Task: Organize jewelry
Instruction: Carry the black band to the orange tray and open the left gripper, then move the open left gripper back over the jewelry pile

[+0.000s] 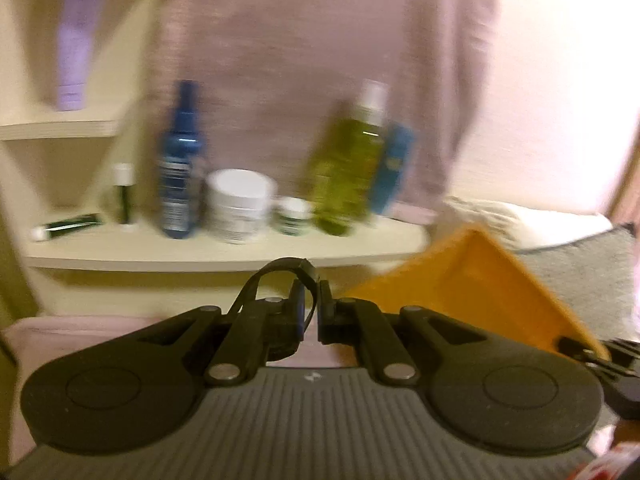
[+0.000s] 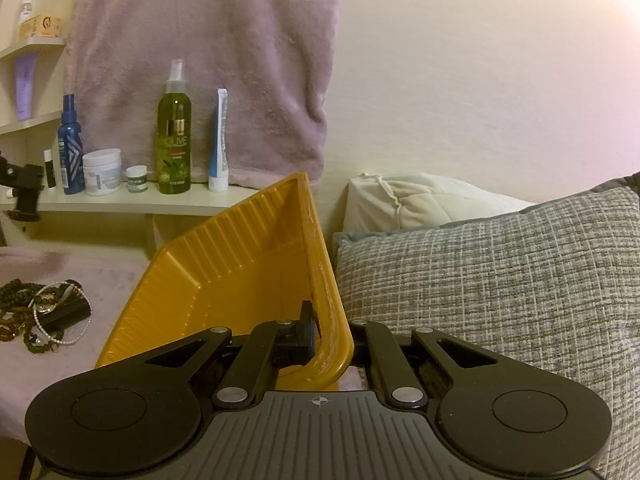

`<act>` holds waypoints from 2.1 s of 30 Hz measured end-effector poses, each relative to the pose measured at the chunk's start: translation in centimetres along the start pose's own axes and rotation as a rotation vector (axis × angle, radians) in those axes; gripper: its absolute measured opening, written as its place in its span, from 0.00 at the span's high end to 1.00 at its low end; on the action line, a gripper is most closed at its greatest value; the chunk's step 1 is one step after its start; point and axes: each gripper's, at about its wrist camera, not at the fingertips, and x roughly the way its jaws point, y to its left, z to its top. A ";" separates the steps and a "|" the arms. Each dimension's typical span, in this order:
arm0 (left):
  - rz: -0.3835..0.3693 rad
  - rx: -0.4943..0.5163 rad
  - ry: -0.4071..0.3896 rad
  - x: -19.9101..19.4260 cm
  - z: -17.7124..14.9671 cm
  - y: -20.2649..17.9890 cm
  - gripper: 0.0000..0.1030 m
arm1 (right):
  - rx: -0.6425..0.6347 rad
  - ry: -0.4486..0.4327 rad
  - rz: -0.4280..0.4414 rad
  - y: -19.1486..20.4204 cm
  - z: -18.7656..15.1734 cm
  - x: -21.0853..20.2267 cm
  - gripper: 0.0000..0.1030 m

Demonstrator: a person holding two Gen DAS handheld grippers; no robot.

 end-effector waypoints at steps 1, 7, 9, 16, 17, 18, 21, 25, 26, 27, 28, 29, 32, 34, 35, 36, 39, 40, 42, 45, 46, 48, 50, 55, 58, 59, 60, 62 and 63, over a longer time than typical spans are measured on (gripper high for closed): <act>-0.024 0.008 0.008 0.2 -0.1 -1.0 0.95 | 0.002 0.001 -0.002 0.0 -0.1 0.0 0.95; -0.158 0.047 0.080 1.9 -2.4 -6.6 0.95 | 0.036 0.014 -0.003 -0.2 -0.2 0.2 0.95; -0.194 0.054 0.100 2.5 -3.2 -8.0 0.95 | 0.040 0.016 -0.004 -0.2 -0.2 0.2 0.95; -0.244 0.086 0.162 4.2 -5.0 -10.9 0.95 | 0.054 0.020 -0.006 -0.1 -0.3 0.1 0.95; -0.246 0.092 0.171 4.3 -5.2 -11.1 0.95 | 0.055 0.020 -0.005 -0.1 -0.3 0.1 0.95; -0.248 0.098 0.177 4.4 -5.4 -11.2 0.95 | 0.056 0.020 -0.005 -0.1 -0.3 0.1 0.95; -0.249 0.112 0.193 4.7 -5.8 -11.5 0.95 | 0.058 0.020 -0.005 -0.1 -0.2 0.1 0.95; -0.248 0.120 0.210 5.2 -6.2 -11.8 0.93 | 0.062 0.020 -0.006 0.0 -0.2 0.0 0.95; -0.249 0.118 0.215 5.3 -6.3 -11.8 0.92 | 0.063 0.020 -0.007 0.0 -0.2 -0.1 0.95; -0.243 0.114 0.217 5.4 -6.3 -11.8 0.88 | 0.063 0.020 -0.007 0.0 -0.2 -0.1 0.95; -0.244 0.113 0.206 5.2 -6.3 -11.6 0.87 | 0.063 0.020 -0.006 0.0 -0.3 0.0 0.95; -0.251 0.110 0.196 5.0 -6.3 -11.5 0.84 | 0.064 0.019 -0.006 0.0 -0.2 -0.1 0.94; -0.237 0.105 0.174 4.1 -5.9 -10.7 0.83 | 0.066 0.020 -0.006 0.1 -0.3 -0.1 0.95; -0.199 0.087 0.147 3.1 -5.8 -9.4 0.82 | 0.066 0.019 -0.006 0.1 -0.2 -0.1 0.95; -0.171 0.073 0.134 2.5 -5.8 -8.4 0.82 | 0.067 0.019 -0.005 0.1 -0.2 -0.2 0.95; -0.139 0.059 0.119 1.8 -5.9 -7.4 0.82 | 0.066 0.019 -0.006 0.1 -0.2 -0.2 0.95; -0.016 0.024 0.079 -0.2 -6.3 -4.0 0.81 | 0.067 0.020 -0.007 0.1 -0.2 -0.1 0.95; 0.042 0.016 0.065 -1.0 -6.6 -2.6 0.81 | 0.066 0.020 -0.007 0.1 -0.2 -0.1 0.95; 0.135 -0.001 0.050 -2.2 -7.1 -0.2 0.81 | 0.066 0.019 -0.008 0.2 -0.2 -0.1 0.95; 0.226 -0.040 0.050 -3.5 -8.0 2.9 0.81 | 0.065 0.019 -0.009 0.2 -0.2 -0.1 0.95; 0.242 -0.055 0.051 -3.8 -8.4 3.5 0.80 | 0.065 0.020 -0.010 0.2 -0.2 -0.1 0.95; 0.260 -0.087 0.054 -4.1 -9.1 4.7 0.80 | 0.063 0.020 -0.011 0.3 -0.2 -0.1 0.95; 0.271 -0.105 0.052 -4.2 -9.7 5.3 0.79 | 0.061 0.022 -0.012 0.3 -0.2 0.0 0.95; 0.271 -0.027 0.081 -3.0 -11.4 3.9 0.78 | 0.057 0.025 -0.016 0.3 -0.2 0.1 0.95; 0.253 0.061 0.093 -2.2 -12.3 2.3 0.78 | 0.056 0.027 -0.017 0.3 -0.2 0.1 0.95; 0.246 0.080 0.094 -1.9 -12.5 1.9 0.78 | 0.055 0.028 -0.017 0.3 -0.2 0.1 0.95; 0.252 0.100 0.100 -1.5 -12.8 1.5 0.78 | 0.055 0.028 -0.018 0.3 -0.2 0.1 0.95; 0.272 0.139 0.109 -1.0 -13.4 1.1 0.78 | 0.055 0.029 -0.018 0.3 -0.2 0.1 0.95; 0.291 0.158 0.114 -0.8 -13.7 1.0 0.78 | 0.055 0.030 -0.018 0.3 -0.2 0.2 0.95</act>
